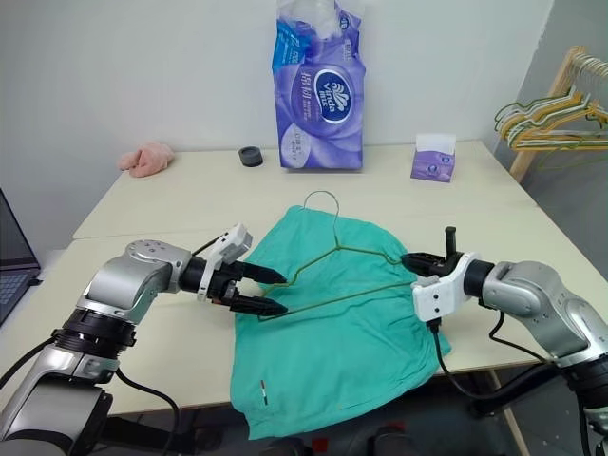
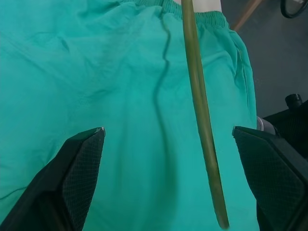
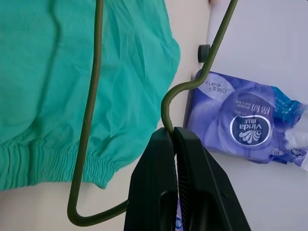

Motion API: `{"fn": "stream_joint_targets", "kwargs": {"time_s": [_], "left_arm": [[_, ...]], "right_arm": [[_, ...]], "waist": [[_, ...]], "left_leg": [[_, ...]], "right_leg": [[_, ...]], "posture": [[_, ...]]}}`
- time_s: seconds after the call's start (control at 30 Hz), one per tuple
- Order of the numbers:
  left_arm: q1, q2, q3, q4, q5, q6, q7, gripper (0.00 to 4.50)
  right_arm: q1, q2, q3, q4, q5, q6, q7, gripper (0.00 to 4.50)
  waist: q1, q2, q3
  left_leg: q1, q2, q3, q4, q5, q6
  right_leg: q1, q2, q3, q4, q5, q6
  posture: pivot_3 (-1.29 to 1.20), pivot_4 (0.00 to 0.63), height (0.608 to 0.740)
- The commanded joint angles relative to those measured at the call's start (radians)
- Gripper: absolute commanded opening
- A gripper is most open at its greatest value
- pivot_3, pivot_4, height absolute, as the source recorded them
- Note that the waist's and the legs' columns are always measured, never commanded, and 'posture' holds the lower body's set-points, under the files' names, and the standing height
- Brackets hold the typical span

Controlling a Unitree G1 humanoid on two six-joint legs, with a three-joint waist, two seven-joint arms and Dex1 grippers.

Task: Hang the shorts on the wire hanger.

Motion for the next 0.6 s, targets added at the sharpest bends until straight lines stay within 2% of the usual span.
{"fn": "stream_joint_targets", "kwargs": {"time_s": [0.03,0.47,0.6], "left_arm": [[0.008,0.007,-0.009,-0.037,-0.008,-0.001,-0.029,3.96],[0.058,0.018,-0.037,-0.085,-0.002,-0.015,-0.078,0.14],[0.055,0.011,-0.036,-0.080,0.001,-0.019,-0.071,0.03]], "right_arm": [[-0.019,0.000,-0.038,-0.037,0.009,-0.004,0.007,0.00],[-0.018,0.001,-0.061,-0.055,0.026,0.005,0.019,0.00],[-0.015,-0.001,-0.066,-0.057,0.039,0.006,0.030,0.00]], "waist": [[-0.001,0.000,0.000],[-0.002,0.000,0.000],[-0.003,0.000,0.000]], "left_leg": [[0.000,0.000,0.000,0.000,0.000,0.000],[0.000,0.000,0.000,0.000,0.000,0.000],[0.000,0.000,0.000,0.000,0.000,0.000]], "right_leg": [[0.000,0.000,0.000,0.000,0.000,0.000],[0.000,0.000,0.000,0.001,0.000,0.000],[0.000,0.000,0.000,0.001,0.000,-0.001]], "posture": [[-0.13,0.014,0.740],[-0.15,0.026,0.740],[-0.15,0.036,0.740]]}}
